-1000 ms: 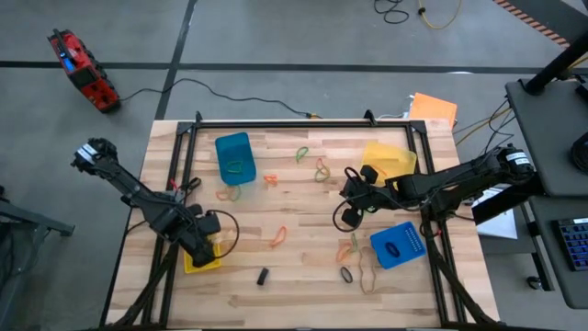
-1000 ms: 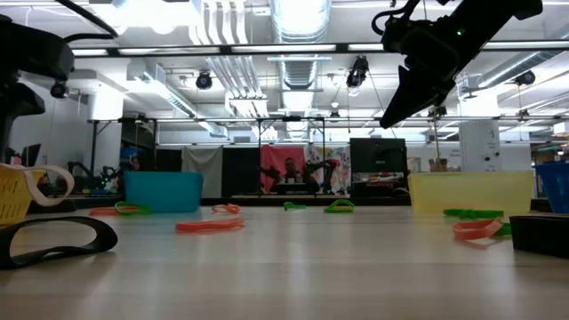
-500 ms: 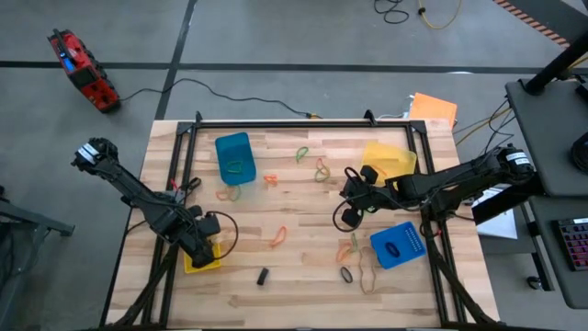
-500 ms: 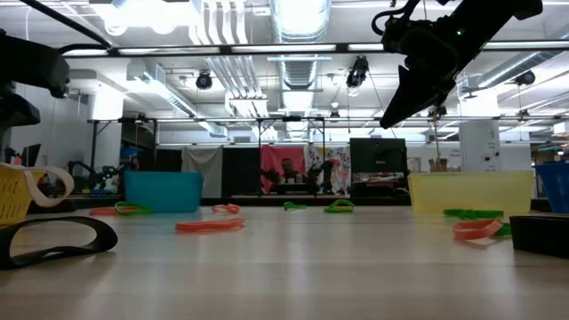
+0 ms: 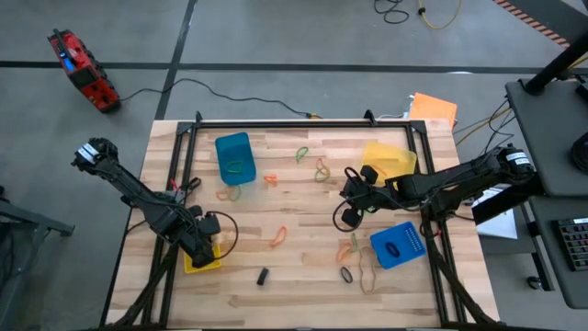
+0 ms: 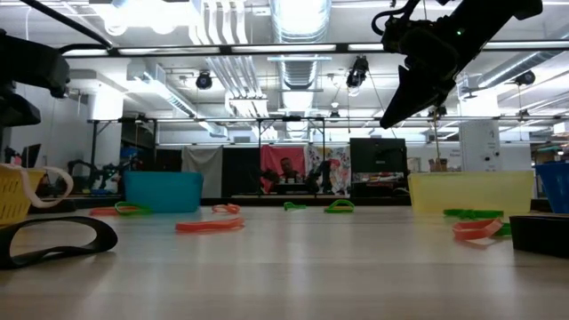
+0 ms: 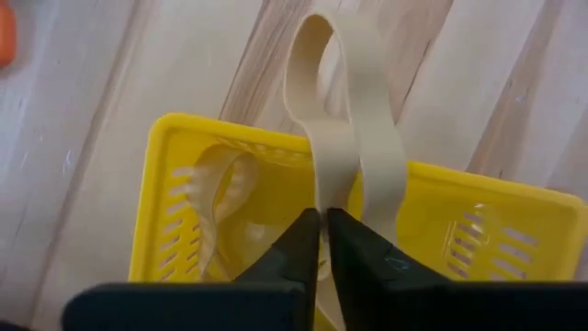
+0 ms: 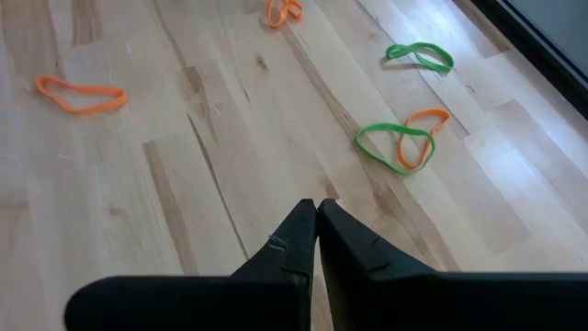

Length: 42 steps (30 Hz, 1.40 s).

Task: Sort rubber bands into baskets
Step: Put the brown rubber band into the bottom yellow bin

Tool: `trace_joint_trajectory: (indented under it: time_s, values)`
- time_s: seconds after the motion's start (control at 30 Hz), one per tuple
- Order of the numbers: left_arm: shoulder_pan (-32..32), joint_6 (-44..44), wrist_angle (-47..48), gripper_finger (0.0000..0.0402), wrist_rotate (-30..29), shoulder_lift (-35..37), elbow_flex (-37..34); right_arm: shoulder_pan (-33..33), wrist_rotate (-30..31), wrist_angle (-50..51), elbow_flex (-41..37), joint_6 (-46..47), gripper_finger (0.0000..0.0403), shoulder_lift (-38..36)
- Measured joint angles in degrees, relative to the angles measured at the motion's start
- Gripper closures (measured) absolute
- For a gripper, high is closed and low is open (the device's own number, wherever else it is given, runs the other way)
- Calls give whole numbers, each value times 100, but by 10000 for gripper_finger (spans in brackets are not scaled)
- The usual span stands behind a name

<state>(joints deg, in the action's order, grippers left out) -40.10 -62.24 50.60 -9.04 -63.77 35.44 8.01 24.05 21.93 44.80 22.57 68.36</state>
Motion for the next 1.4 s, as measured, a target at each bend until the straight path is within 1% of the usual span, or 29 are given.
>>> trace_joint_trajectory:
  time_s: [0.17, 0.53, 0.73, 0.93, 1.13, 1.27, 1.4]
  values:
    - [0, 0, 12, 400, 0, 0, 0, -1, 0, 1, 0, -2, 393, 0]
    - [0, 0, 304, 401, 0, 0, 93, -1, 0, 4, -2, -2, 393, 0]
    - [-5, -101, 990, 402, -12, 0, 497, 0, 0, 4, -2, -4, 393, 0]
    - [-93, -427, 1752, 402, -27, 0, 937, -2, 1, 7, -2, -22, 393, 0]
    - [-264, -940, 2345, 401, 273, 0, 1294, 0, 0, 9, -2, -24, 393, 0]
    - [-397, -939, 2190, 401, 178, 0, 1431, 0, 2, 9, -2, -24, 393, 0]
    - [-448, -760, 1458, 401, -401, -3, 1361, 0, 1, 9, -2, -24, 393, 0]
